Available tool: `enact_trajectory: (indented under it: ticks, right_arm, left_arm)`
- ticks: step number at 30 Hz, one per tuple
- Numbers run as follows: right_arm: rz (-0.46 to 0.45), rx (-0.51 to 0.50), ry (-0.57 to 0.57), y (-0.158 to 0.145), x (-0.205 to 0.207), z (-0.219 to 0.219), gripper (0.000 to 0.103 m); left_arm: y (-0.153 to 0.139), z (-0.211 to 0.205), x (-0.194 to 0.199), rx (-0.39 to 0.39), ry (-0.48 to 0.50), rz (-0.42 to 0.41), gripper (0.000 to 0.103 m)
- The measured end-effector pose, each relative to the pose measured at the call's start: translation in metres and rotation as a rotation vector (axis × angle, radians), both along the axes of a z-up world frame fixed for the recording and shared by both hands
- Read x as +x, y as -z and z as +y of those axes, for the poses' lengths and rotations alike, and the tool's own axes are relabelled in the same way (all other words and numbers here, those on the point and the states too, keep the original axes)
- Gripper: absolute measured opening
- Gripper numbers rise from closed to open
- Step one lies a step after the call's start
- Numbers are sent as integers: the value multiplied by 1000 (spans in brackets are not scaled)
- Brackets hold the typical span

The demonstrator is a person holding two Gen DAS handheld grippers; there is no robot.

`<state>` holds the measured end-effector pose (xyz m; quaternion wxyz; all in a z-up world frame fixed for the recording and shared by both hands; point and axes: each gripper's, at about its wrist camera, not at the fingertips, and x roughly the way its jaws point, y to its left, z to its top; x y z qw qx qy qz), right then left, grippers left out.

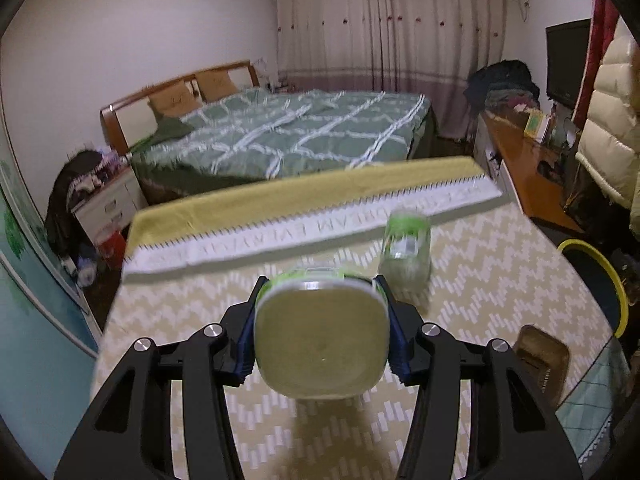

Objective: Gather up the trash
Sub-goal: 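Carry the drink bottle over the bin and open the left tool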

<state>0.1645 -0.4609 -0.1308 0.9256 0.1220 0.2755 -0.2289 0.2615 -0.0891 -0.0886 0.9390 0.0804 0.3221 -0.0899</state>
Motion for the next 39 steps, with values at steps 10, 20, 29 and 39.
enact_trajectory:
  ticks: [10, 20, 29, 39]
  right_arm:
    - [1, 2, -2, 0, 0, 0, 31]
    - [-24, 34, -21, 0, -11, -5, 31]
    - [-55, 45, 46, -11, -50, -39, 31]
    - [-51, 67, 119, -7, -78, -80, 31]
  left_arm:
    - [-23, 0, -12, 11, 5, -35, 51]
    - [-44, -15, -18, -7, 63, -42, 51]
    - [-88, -76, -45, -27, 230, -91, 51]
    - [-111, -192, -58, -105, 464, -74, 51]
